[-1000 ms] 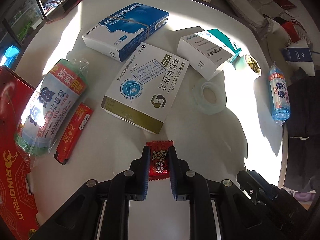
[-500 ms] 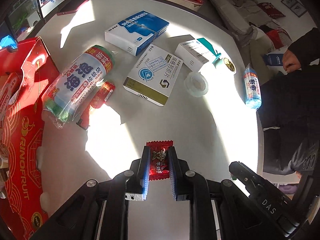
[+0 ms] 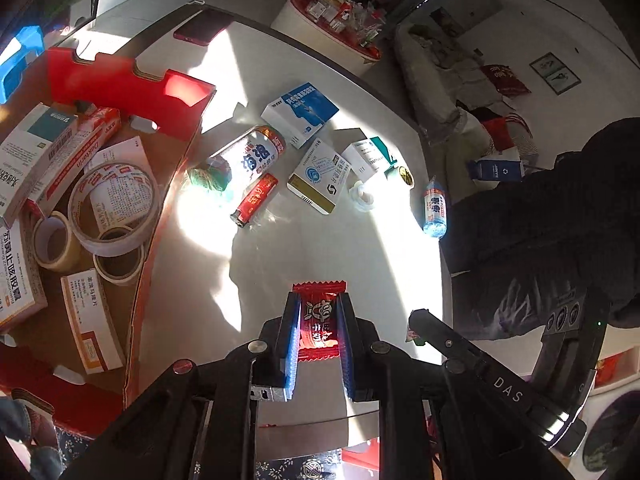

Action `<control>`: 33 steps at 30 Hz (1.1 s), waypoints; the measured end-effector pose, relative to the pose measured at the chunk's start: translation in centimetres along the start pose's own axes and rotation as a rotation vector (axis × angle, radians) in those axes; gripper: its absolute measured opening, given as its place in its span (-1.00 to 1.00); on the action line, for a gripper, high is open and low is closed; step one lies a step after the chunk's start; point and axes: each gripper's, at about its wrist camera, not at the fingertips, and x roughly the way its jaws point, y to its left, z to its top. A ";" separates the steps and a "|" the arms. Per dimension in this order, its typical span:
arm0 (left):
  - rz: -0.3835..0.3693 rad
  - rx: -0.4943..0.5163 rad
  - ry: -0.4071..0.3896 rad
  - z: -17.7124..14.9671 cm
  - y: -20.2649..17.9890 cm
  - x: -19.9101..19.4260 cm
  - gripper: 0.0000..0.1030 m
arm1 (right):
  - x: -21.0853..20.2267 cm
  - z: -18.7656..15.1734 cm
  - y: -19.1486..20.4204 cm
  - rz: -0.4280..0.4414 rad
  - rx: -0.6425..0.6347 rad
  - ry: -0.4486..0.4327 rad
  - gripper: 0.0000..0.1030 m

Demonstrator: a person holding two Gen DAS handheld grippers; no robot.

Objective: Organize objects
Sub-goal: 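Lift and carry both candies over the cardboard box, then lower both held candies into the cardboard box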

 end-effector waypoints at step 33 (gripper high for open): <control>0.192 -0.007 -0.341 -2.7 11.3 -11.5 -0.66 | 3.8 -3.8 19.8 0.027 -0.252 0.030 -0.62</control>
